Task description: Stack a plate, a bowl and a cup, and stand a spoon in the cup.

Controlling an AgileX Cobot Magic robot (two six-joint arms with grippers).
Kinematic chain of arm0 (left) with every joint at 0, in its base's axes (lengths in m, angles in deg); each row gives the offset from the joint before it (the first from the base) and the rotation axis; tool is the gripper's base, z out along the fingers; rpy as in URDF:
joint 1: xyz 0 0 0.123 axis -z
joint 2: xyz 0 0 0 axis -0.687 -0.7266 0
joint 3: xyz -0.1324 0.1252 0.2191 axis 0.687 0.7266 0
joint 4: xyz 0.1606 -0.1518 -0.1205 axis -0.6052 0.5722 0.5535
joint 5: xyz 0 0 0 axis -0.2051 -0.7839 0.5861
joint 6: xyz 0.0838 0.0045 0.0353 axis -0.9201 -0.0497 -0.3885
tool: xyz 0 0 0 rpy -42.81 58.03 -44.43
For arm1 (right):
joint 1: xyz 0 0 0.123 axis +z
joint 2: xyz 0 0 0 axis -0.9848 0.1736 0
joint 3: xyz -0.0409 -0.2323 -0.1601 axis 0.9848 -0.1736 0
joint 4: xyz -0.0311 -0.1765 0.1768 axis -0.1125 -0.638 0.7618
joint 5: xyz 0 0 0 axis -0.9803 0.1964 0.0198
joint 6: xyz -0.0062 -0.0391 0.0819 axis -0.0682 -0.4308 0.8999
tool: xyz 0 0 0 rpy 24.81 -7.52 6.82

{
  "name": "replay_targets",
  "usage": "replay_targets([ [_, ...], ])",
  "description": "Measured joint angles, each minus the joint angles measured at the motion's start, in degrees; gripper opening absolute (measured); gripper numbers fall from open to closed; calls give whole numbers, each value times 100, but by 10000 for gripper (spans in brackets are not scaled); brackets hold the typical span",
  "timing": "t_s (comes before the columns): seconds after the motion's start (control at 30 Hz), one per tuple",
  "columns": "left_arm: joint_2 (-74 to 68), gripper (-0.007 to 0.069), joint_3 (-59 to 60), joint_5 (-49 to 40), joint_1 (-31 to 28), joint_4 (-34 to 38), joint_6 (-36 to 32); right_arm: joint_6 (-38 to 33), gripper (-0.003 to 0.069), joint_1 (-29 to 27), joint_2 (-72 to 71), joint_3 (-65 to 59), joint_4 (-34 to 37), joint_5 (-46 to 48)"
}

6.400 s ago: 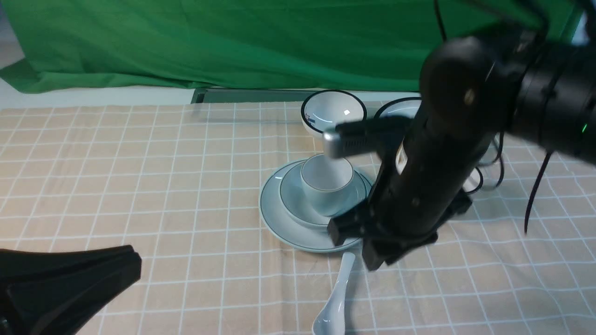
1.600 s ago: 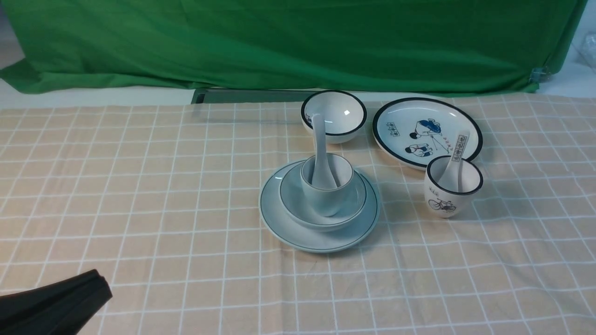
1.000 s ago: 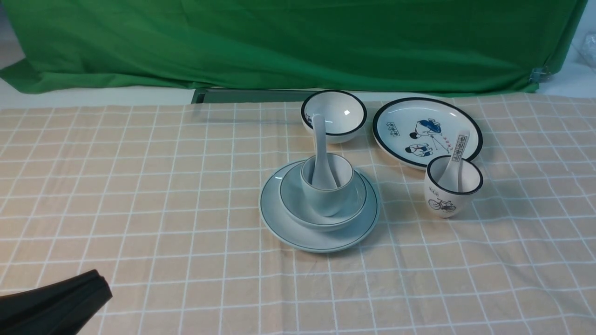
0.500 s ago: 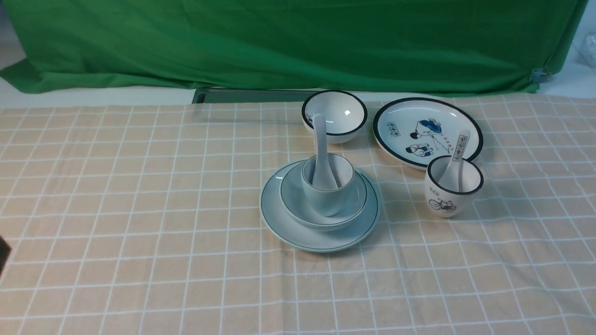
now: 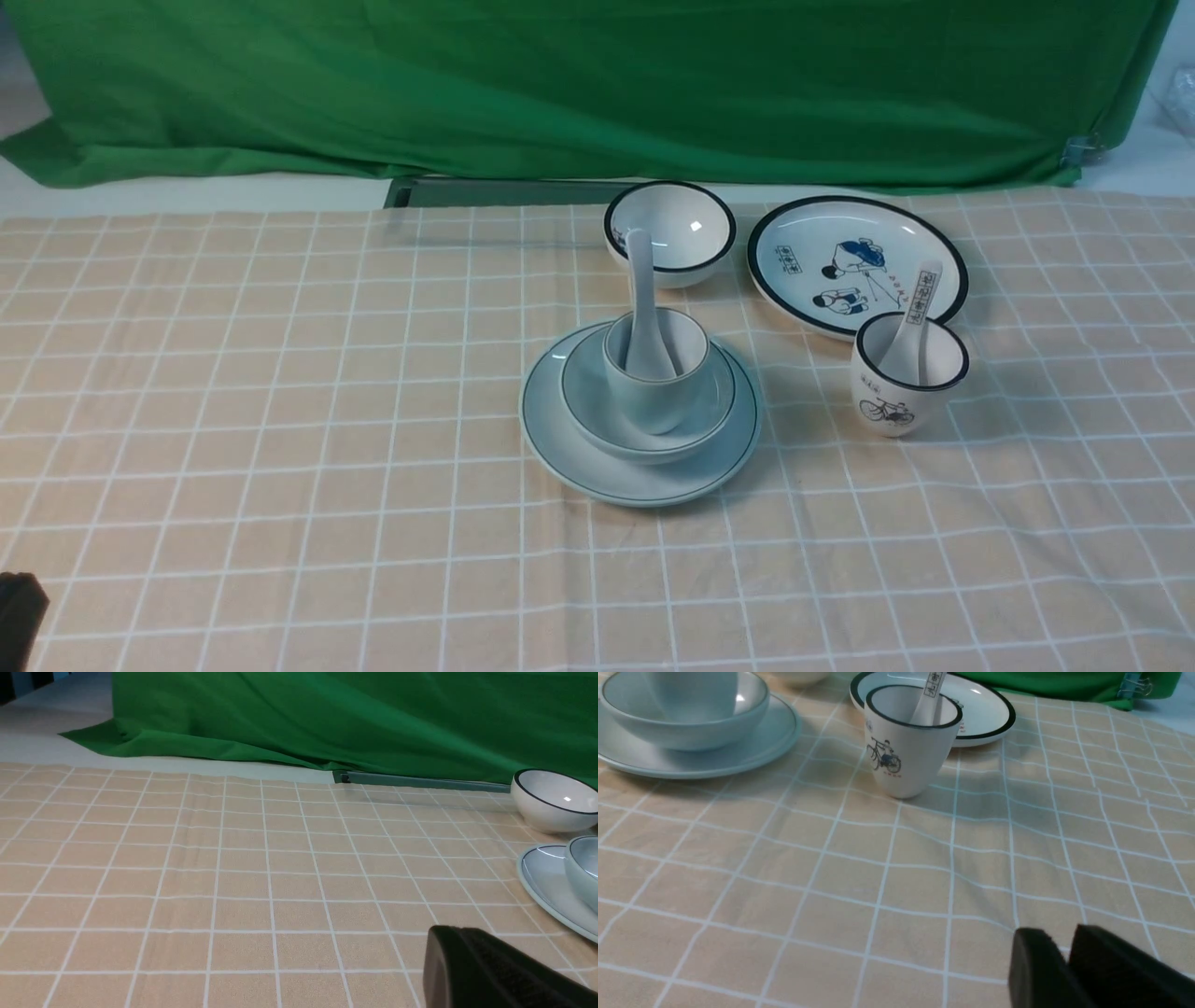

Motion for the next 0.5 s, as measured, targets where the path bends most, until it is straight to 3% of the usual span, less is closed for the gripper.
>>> replay_targets([
  [0.5,0,3,0,-5,0,11,-6,0,180,0,0,0,0,0],
])
